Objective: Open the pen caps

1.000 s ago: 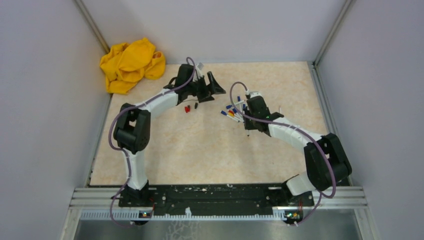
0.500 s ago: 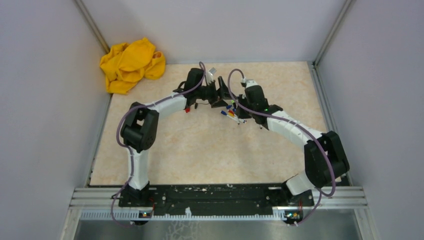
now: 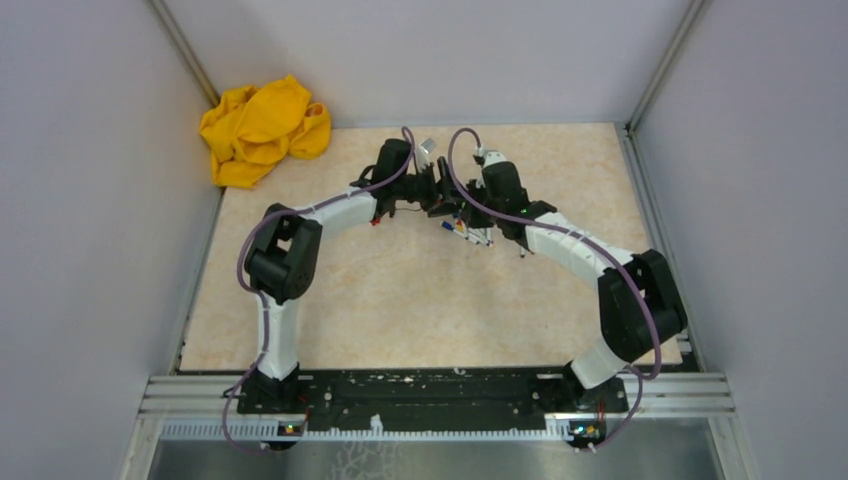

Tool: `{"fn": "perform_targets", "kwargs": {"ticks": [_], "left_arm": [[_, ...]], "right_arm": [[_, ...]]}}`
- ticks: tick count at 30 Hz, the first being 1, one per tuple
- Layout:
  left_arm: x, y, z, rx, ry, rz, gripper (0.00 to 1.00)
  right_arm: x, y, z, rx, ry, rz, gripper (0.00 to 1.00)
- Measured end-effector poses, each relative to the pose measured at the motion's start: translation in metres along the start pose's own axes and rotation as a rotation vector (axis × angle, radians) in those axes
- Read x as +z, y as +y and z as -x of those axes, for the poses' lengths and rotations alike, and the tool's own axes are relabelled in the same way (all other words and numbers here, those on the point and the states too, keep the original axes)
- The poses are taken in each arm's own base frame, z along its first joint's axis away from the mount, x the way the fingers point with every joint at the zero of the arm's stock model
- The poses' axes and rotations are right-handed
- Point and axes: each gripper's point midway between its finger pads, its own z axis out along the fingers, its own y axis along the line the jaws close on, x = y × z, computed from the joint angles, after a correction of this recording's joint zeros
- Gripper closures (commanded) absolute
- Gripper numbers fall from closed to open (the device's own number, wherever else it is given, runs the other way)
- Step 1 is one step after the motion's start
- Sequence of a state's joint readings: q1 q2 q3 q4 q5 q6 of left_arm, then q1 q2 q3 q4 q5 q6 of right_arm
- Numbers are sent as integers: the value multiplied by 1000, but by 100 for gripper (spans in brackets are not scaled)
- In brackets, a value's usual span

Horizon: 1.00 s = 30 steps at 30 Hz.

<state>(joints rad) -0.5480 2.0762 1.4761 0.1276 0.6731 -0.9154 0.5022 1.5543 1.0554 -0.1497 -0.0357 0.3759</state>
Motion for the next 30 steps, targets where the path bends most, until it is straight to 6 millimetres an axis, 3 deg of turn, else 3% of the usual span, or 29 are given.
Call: {"fn": "perform_targets", "kwargs": {"ticks": [17,19,21,22,26,30], "left_arm": [[4,8,2,-18,-14,19,69],[4,10,3,-17,-17,25,78],[3,12,4,-18,-20,30,97],[3,12,4,-18,-20,31,100],[3,13,5,-19,-21,32,100],[3,14,6,-19,-26,37,100]], "right_arm": [[5,5,5,1,-1,14,100],[5,5,5,0,-3,14,100],[5,5,6,0,-7,15,100],[5,5,7,1,-8,16,100],[5,5,6,0,-6,15,99],[7,6,7,0,-7,17,91]]}}
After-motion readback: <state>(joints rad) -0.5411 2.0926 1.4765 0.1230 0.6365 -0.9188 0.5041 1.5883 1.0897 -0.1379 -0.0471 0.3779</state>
